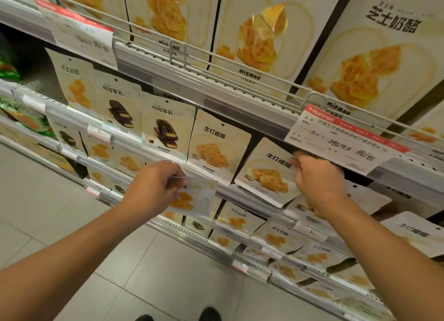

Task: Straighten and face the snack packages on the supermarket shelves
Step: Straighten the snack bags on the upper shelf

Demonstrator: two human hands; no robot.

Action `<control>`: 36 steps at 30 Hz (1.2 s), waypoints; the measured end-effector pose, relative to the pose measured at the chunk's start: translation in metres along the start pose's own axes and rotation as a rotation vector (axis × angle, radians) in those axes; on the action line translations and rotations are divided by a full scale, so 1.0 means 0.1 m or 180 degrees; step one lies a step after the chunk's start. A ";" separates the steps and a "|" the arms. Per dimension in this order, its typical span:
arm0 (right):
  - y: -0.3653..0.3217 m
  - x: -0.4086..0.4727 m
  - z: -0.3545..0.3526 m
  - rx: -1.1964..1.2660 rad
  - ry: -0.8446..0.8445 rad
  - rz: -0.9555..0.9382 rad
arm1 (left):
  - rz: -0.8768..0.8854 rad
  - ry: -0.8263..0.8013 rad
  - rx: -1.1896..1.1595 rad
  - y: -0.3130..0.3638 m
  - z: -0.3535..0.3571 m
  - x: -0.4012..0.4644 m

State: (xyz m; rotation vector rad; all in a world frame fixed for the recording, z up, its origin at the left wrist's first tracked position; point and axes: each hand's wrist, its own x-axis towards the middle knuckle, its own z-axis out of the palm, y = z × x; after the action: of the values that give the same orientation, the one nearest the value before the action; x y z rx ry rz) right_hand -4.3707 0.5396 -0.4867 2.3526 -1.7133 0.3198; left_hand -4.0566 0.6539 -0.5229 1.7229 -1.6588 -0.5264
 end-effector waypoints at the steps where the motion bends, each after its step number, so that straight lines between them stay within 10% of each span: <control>1: 0.01 0.00 0.02 -0.0055 0.0095 -0.0102 | -0.0006 -0.0007 0.0010 0.00 0.01 0.00; 21: -0.08 0.14 0.09 0.0167 -0.1091 0.0140 | 0.0081 0.0012 0.0060 0.09 0.19 0.06; 25: -0.38 -0.16 0.01 0.0633 -0.0294 -0.0830 | -0.0005 0.0011 -0.0027 0.13 0.28 0.07; 30: -0.90 -0.42 0.15 0.1412 -0.1386 -0.1408 | 0.0368 0.0036 0.0223 0.24 0.24 0.01; 36: -1.48 -0.31 0.31 0.1955 -0.1066 -0.1587 | 0.0141 0.0447 0.0402 -0.05 -0.04 -0.34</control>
State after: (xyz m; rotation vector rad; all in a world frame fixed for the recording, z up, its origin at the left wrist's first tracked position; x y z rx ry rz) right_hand -4.2379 0.6028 -0.5324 3.3389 -1.1690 0.4246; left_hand -4.0536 0.6878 -0.5290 1.7657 -1.6558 -0.2783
